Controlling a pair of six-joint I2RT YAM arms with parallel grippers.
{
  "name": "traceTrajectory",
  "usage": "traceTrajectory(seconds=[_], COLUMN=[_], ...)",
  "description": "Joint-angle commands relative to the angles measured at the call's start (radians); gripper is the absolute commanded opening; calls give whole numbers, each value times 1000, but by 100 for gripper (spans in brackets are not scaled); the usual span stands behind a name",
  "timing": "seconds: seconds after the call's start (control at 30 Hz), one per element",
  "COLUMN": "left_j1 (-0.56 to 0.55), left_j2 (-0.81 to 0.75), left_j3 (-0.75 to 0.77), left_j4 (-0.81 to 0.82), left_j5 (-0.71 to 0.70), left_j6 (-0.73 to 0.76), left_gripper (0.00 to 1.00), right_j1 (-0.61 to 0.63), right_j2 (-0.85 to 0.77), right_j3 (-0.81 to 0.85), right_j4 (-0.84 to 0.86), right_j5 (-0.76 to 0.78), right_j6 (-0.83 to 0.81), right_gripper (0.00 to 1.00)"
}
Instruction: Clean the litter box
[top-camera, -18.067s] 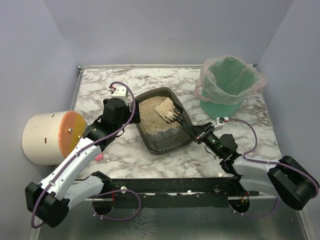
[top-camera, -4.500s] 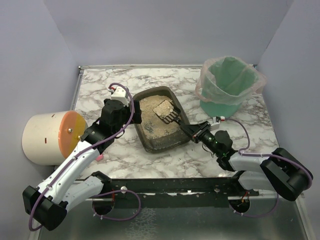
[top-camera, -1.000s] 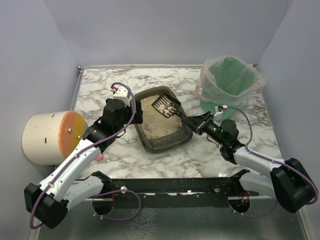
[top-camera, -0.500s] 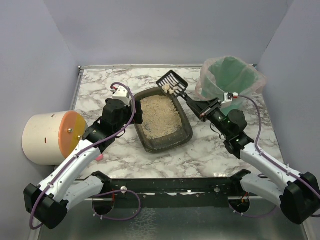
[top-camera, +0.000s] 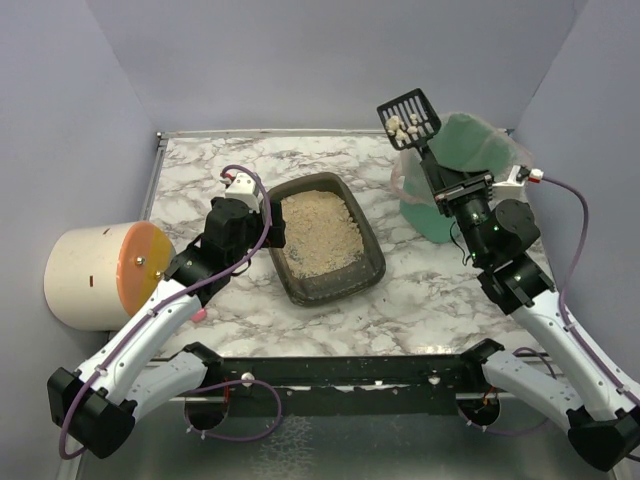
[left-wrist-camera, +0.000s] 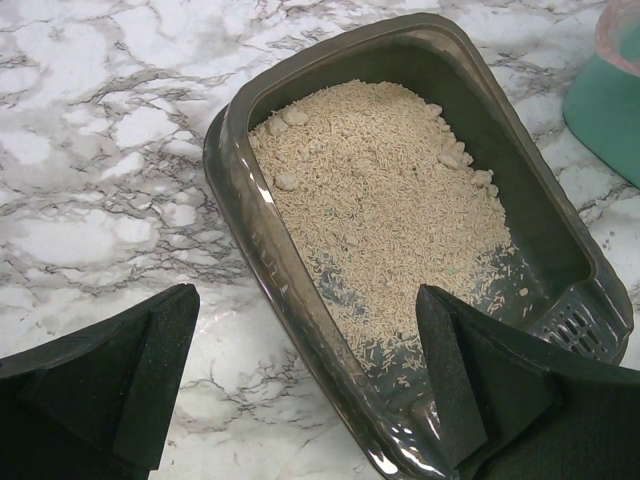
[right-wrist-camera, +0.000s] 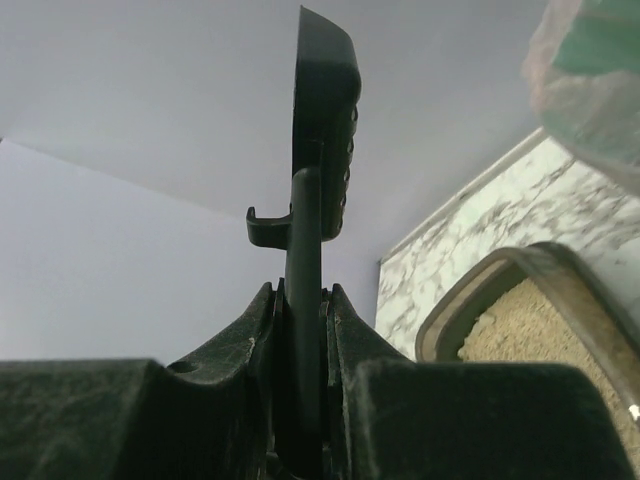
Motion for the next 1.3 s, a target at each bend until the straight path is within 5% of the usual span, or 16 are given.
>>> traceTrajectory(seconds=[0.0, 0.43, 0.83, 0.97, 1.13, 1.27], left_j1=[-4, -5, -8, -10, -15, -26], left_j2=[-21, -23, -28, -32, -39, -43], left_j3=[-8, -8, -9, -9, -9, -9], left_j4=[10, 10, 9, 10, 10, 7], left_j5=[10, 9, 11, 11, 7, 2], left_j6=[4, 4, 3, 4, 7, 9], left_gripper=[99, 99, 99, 99, 99, 99], right_j1=[-5, -5, -6, -6, -4, -3], right_j2=[-45, -110, 5, 35, 57, 124], right_j3=[60, 81, 142, 141, 131, 195], right_j4=[-173, -249, -205, -243, -241, -308], right_j5=[240, 576, 488, 331, 308, 344], right_j6=[-102, -577, -1267, -1502, -1663, -1735], right_gripper=[1, 1, 1, 5, 8, 1])
